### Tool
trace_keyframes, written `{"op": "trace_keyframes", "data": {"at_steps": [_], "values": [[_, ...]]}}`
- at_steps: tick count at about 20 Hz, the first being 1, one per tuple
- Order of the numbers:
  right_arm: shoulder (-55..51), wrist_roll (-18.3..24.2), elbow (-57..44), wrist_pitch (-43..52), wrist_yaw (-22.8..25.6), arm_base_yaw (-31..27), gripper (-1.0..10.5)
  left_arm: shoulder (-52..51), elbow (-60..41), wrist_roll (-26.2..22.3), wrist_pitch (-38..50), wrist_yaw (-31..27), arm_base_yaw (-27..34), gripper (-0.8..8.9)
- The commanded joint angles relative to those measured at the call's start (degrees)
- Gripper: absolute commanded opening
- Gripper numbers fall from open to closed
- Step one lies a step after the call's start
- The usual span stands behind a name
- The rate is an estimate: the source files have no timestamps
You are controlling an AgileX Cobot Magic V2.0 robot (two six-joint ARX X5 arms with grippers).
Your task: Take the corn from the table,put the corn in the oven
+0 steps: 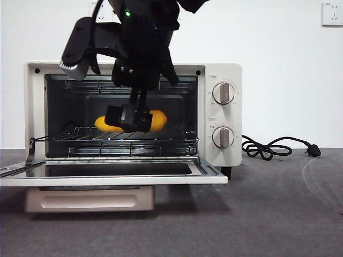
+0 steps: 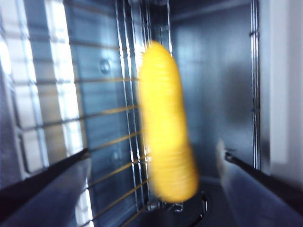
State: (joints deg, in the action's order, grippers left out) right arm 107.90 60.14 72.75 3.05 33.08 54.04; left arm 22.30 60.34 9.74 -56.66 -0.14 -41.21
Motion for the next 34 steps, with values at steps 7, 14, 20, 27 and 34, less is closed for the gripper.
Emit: {"op": "trace_keyframes", "data": {"at_steps": [7,14,20,27,34], "values": [[0.6,-7.0,0.3,1.2,6.3,5.4,4.7,-0.2,0.1,0.5,0.2,-6.8,-0.1,-0.06],[-0.4,-17.3,0.3,-6.2,10.3,16.4,4.7,1.5,0.1,-4.2,4.1,-19.8,-0.1,-0.06],[-7.2,-32.1,0.3,-22.3,11.6,27.8,2.3,9.2,0.1,-13.6,11.2,-23.6,-0.1,-0.07],[-22.5,-49.6,0.3,-45.6,8.1,38.7,-0.2,19.4,0.2,-17.9,16.9,-18.9,6.4,-0.09],[-45.0,-60.0,0.3,-53.8,8.5,40.4,-0.2,28.0,0.1,-17.6,10.1,18.8,34.7,-0.09]]}}
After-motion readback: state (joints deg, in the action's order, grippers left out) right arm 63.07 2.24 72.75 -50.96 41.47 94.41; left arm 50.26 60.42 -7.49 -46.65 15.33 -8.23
